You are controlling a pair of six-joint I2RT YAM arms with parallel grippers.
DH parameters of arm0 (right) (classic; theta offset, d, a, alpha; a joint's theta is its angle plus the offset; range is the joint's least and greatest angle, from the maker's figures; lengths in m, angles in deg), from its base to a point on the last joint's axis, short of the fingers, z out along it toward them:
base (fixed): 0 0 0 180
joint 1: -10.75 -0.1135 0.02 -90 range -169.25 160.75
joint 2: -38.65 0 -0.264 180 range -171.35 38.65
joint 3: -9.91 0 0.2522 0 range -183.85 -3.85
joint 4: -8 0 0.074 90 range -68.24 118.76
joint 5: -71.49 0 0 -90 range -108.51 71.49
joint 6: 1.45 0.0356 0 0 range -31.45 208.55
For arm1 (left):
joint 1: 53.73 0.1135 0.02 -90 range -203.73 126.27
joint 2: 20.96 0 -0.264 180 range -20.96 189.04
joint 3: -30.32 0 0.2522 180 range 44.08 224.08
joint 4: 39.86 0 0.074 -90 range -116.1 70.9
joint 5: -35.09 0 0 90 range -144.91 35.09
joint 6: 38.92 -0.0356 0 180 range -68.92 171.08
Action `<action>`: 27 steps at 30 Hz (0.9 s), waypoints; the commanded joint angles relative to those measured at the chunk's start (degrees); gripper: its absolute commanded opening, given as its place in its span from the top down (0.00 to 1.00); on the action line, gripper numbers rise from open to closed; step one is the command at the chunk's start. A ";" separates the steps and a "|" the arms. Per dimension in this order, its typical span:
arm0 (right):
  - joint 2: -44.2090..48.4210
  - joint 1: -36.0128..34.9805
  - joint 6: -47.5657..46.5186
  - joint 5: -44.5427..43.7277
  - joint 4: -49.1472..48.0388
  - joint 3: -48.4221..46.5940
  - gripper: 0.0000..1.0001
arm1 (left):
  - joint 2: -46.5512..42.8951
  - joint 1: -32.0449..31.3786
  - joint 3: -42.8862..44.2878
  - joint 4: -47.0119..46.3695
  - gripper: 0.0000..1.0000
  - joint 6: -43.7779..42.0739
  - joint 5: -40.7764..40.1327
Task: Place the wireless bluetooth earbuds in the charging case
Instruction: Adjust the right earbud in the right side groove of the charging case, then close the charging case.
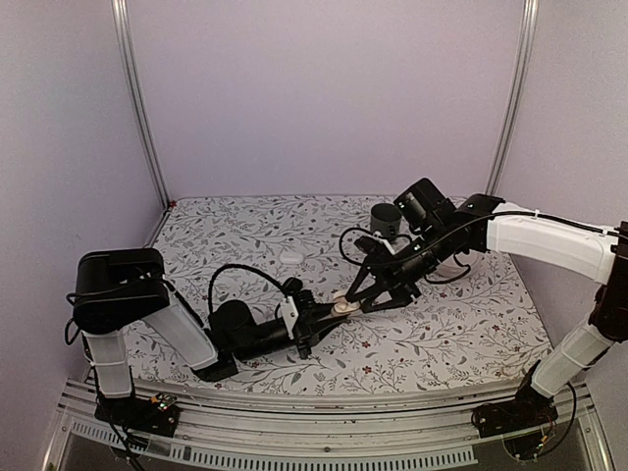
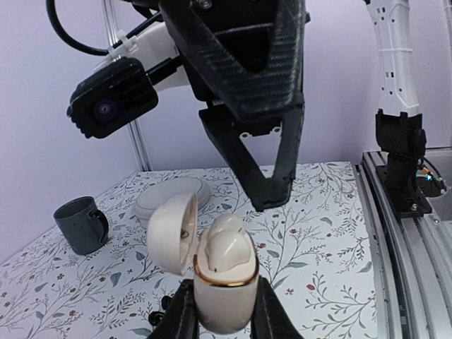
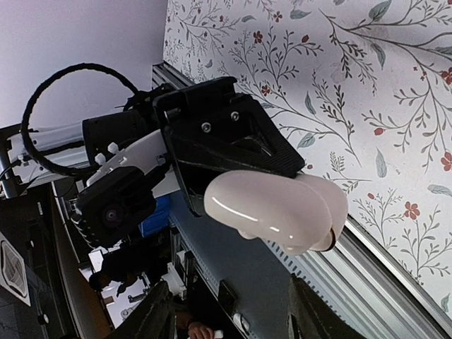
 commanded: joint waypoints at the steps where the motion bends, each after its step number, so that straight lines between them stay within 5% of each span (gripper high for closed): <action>1: 5.13 -0.14 -1.26 -4.59 -2.36 1.26 0.44 | -0.48 0.65 -0.92 -17.28 1.00 2.73 -0.74; 15: 20.95 -0.25 1.96 -20.96 -24.76 20.84 0.45 | -13.71 0.70 -12.86 -17.20 1.00 12.35 5.16; 27: 14.32 -4.32 0.76 -21.67 -51.52 27.78 0.57 | -23.58 0.64 -16.59 -15.11 1.00 25.97 10.13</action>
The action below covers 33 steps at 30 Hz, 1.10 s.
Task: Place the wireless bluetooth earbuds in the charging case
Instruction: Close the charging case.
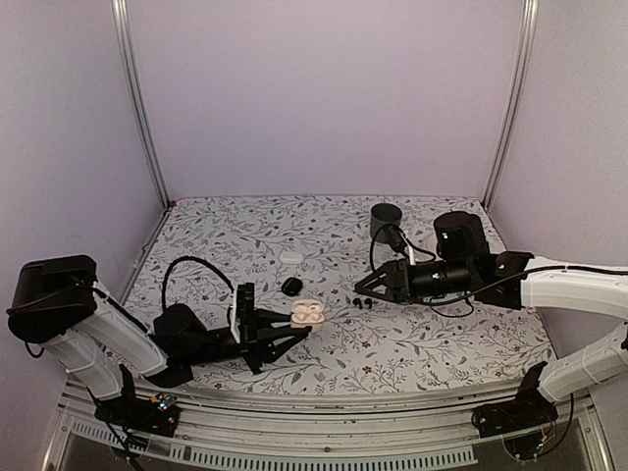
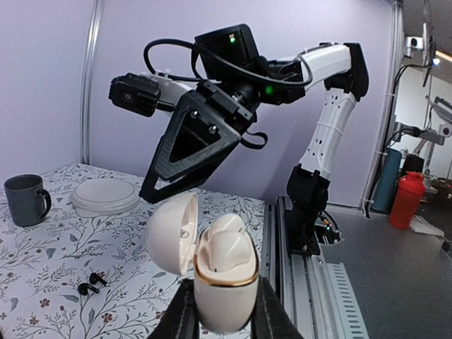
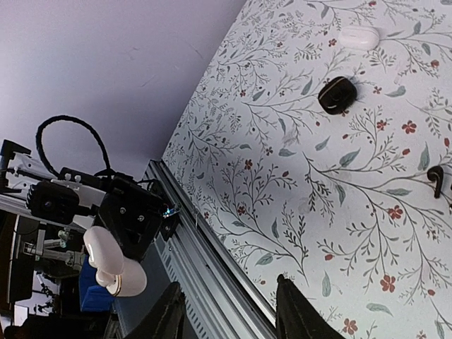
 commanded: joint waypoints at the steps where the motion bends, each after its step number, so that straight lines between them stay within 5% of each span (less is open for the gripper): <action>1: -4.07 -1.81 -1.47 0.40 -13.24 0.19 0.58 | -4.20 0.28 0.03 -13.80 1.00 5.82 1.23; 7: -9.14 -5.43 -3.20 1.54 -17.95 -4.25 0.59 | -9.14 0.20 2.12 -5.05 1.00 7.74 0.82; 15: -15.63 -10.19 -6.57 3.61 -21.59 -11.09 0.60 | -8.10 0.17 2.92 -5.47 1.00 11.00 -0.09; 28: -13.70 -10.27 -6.59 11.82 -25.67 -12.31 0.58 | 0.54 0.28 1.15 -14.93 1.00 17.29 -5.20; 33: -12.42 -10.28 -6.06 8.34 -22.34 -12.55 0.58 | 0.48 0.26 -1.20 -17.19 1.00 18.65 -7.38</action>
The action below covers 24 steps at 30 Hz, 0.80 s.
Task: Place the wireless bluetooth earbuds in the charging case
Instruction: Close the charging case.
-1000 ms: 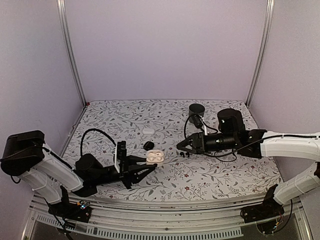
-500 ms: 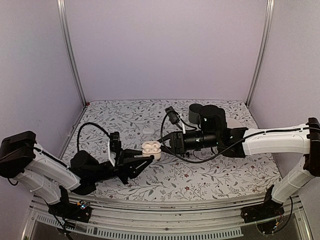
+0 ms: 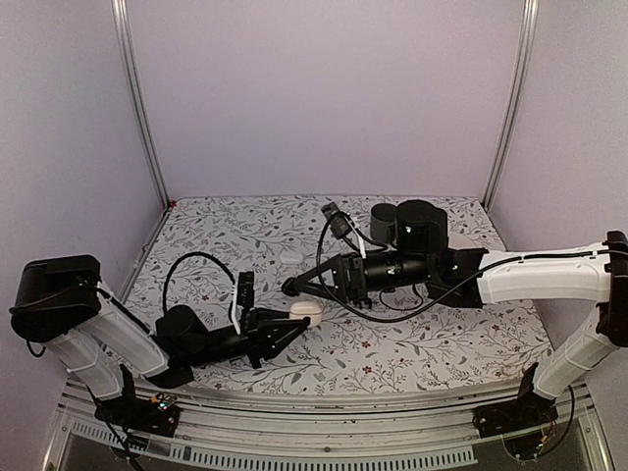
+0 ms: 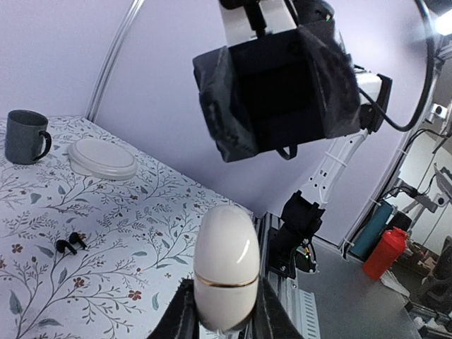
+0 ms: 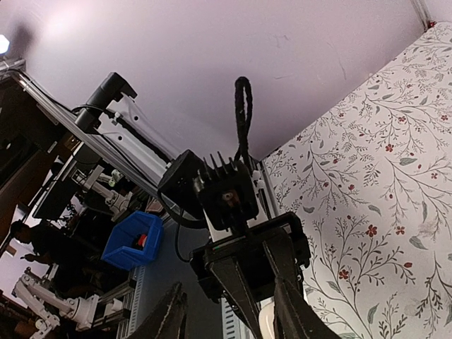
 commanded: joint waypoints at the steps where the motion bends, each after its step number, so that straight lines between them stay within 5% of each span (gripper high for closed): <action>1: 3.24 -0.10 -0.49 -2.94 1.94 -1.57 0.57 | -0.40 0.27 -1.89 -17.03 1.00 2.26 -3.05; 10: 11.43 5.18 2.69 -12.41 5.83 4.54 0.54 | -6.11 2.58 -5.22 -11.68 1.00 5.34 -4.72; 18: 16.24 5.36 6.00 -18.68 9.45 8.37 0.53 | -15.91 8.68 0.27 13.59 1.00 8.62 0.66; 24: 18.18 5.46 8.67 -22.83 12.15 11.24 0.53 | -27.38 13.77 4.13 39.57 1.00 5.36 -6.73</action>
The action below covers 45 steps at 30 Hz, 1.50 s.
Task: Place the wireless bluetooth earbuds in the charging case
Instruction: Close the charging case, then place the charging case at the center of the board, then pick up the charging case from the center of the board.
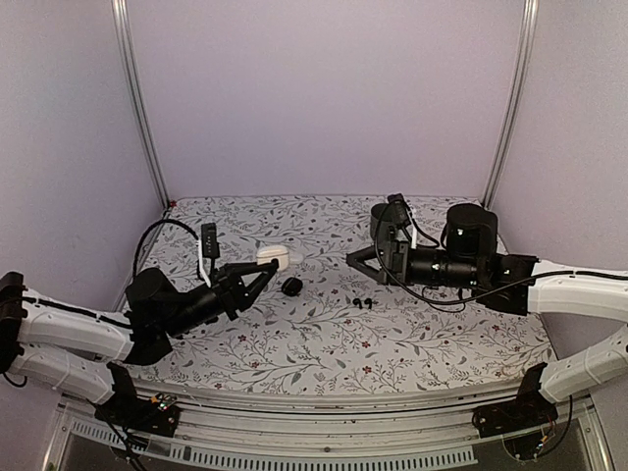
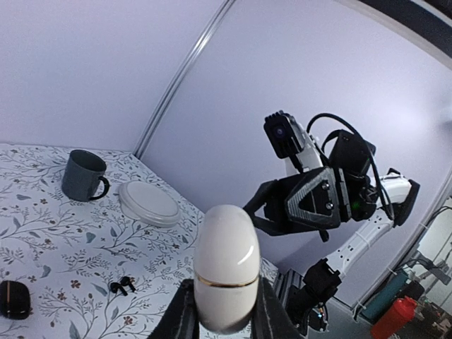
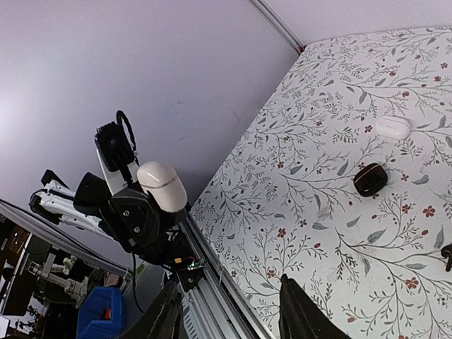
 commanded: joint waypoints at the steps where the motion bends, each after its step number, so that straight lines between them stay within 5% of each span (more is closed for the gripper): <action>1: 1.66 0.05 2.93 -5.09 4.69 1.38 0.53 | -7.75 5.80 1.70 20.82 1.00 -0.89 -4.96; 5: 1.47 -0.01 3.36 -6.03 5.78 2.47 0.52 | -10.57 17.09 1.52 27.37 1.00 3.35 -0.93; 10: -0.40 0.03 4.13 -5.14 4.36 3.14 0.53 | -2.97 27.56 4.81 32.19 1.00 5.51 7.75; 20: -0.26 -0.06 4.60 -4.19 2.88 5.57 0.52 | 21.46 32.53 14.89 28.73 1.00 8.61 19.44; 30: 0.90 -0.03 5.08 -4.36 0.34 8.00 0.52 | 31.66 34.90 24.52 42.29 0.63 4.21 19.32; 35: 1.95 -0.06 5.12 -3.79 0.68 9.09 0.52 | 29.88 35.58 25.41 48.34 0.30 1.22 15.45; 41: 6.98 -0.05 4.51 -6.28 4.20 11.37 0.50 | 16.04 34.82 20.07 51.75 0.26 -2.93 5.70; 45: 9.12 -0.08 3.97 -8.79 6.92 11.81 0.49 | 15.17 28.26 22.48 55.35 0.30 -6.32 3.16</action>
